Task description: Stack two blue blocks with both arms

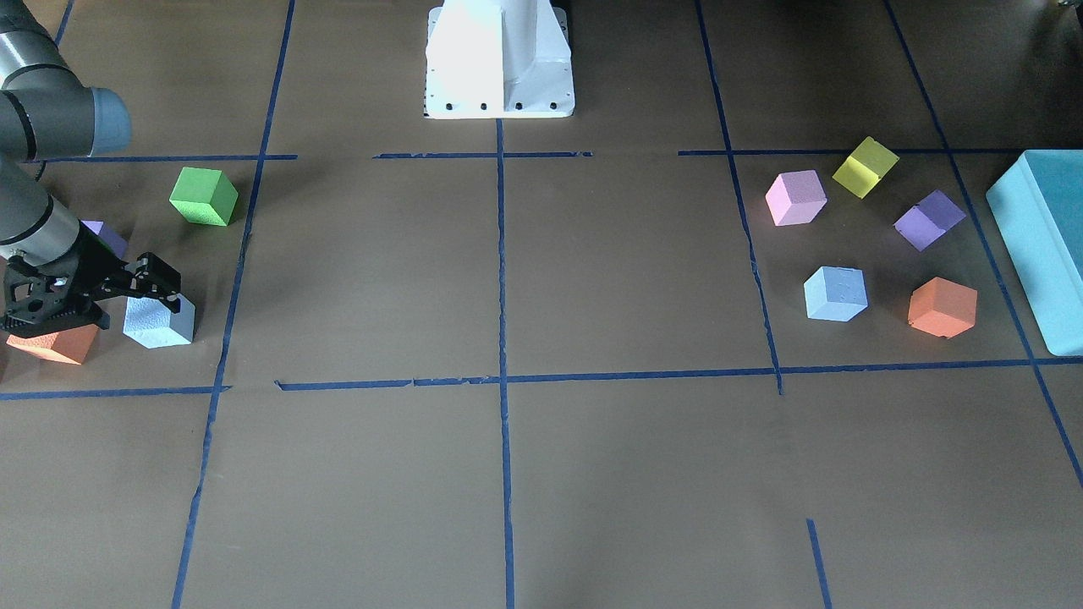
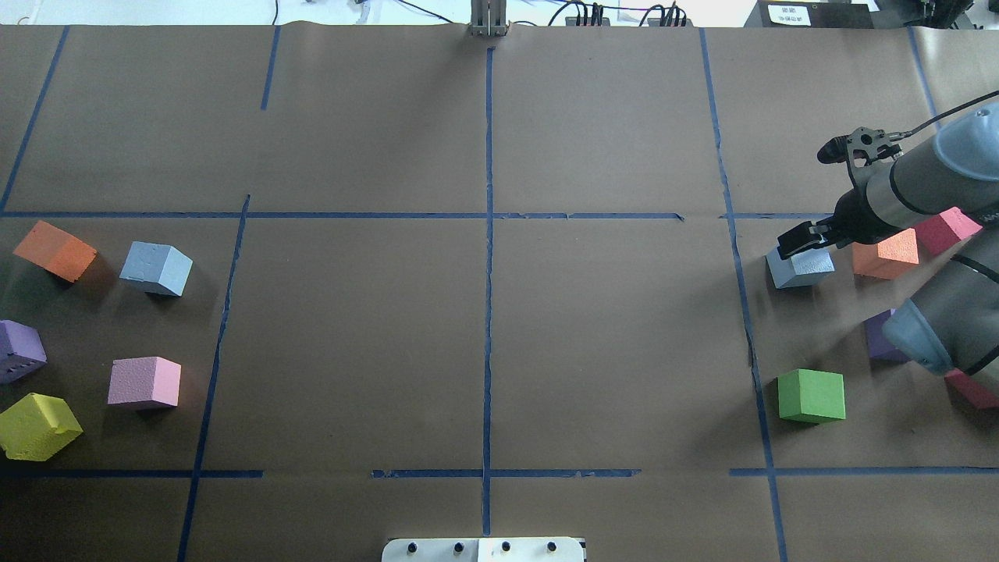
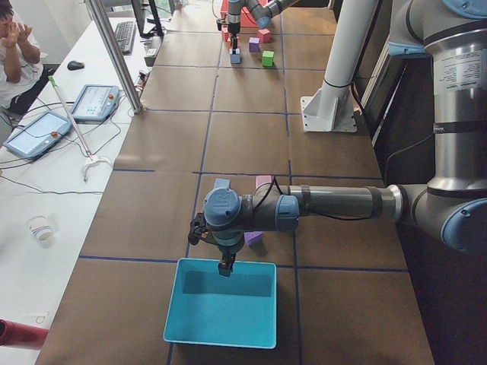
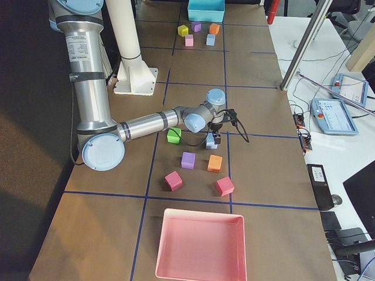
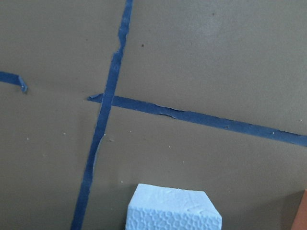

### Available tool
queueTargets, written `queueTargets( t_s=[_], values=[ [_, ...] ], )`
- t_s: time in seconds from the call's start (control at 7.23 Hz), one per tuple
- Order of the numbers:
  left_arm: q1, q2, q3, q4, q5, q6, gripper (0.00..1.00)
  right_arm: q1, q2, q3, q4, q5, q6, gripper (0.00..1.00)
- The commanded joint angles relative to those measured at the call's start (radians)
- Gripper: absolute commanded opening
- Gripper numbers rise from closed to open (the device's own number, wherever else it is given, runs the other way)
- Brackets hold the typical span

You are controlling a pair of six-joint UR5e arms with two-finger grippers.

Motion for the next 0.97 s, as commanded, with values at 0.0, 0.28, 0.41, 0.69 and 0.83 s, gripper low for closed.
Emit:
queueTargets(
  t_s=[0.0,0.28,0.41,0.69,0.83],
  values=[
    [0.000,0.000,0.001,-0.002,-0.001,-0.001,1.00,-0.036,0.000,-0.038,0.001,-0.043,0.000,0.98],
    [0.000,0.000,0.001,-0.002,-0.001,0.001,1.00,-0.042,0.003,-0.046,0.001,-0.040,-0.001,0.26],
    [0.000,0.000,-0.001,-0.002,-0.001,0.001,1.00,-0.042,0.003,-0.033,0.001,-0.037,0.000,0.16],
    [-0.001,0.000,-0.001,-0.001,-0.001,0.001,1.00,-0.056,0.110,-0.026,-0.043,-0.031,0.045,0.08],
    [0.000,0.000,-0.002,0.001,-0.003,0.001,1.00,-0.117,0.241,-0.032,-0.151,-0.038,0.156,0.08]
  ],
)
